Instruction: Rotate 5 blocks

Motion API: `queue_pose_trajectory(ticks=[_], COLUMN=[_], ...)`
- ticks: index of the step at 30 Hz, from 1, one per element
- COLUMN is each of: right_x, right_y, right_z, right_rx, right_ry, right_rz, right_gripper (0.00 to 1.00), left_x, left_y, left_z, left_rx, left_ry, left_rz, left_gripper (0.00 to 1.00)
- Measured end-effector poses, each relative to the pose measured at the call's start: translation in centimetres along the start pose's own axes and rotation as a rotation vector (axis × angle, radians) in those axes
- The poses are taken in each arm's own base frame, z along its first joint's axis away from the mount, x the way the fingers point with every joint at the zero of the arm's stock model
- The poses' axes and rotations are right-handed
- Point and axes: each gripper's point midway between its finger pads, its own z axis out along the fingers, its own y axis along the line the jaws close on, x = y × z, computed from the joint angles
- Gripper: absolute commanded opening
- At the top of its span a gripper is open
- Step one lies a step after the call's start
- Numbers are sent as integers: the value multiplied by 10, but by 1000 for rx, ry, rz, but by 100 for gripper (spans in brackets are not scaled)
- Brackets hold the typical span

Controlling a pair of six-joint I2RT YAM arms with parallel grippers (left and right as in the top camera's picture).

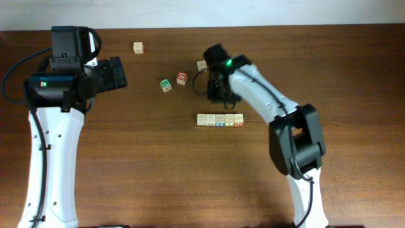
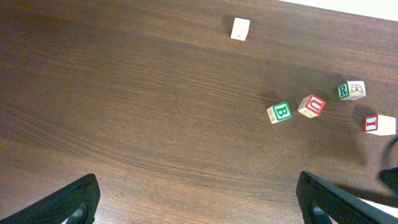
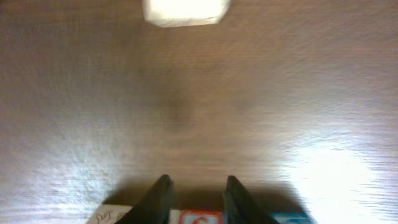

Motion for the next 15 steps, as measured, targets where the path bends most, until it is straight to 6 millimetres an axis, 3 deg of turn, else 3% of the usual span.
queue_pose_trajectory(ticks=[2,5,8,15], right_x=[-18,-19,-15,14], right_y=[-17,-39,-51,-54], right_z=[-18,-22,-15,16], right_rx=[3,26,40,38], right_ry=[-16,12,39,118], right_rz=[38,74,75,54], right_gripper=[32,32,32,32], left_x=[0,0,0,0], left_y=[0,0,0,0], left_z=[0,0,0,0], left_rx=[0,0,0,0], left_ry=[0,1,1,0], left_rz=[0,0,0,0], left_gripper=[99,99,99,99])
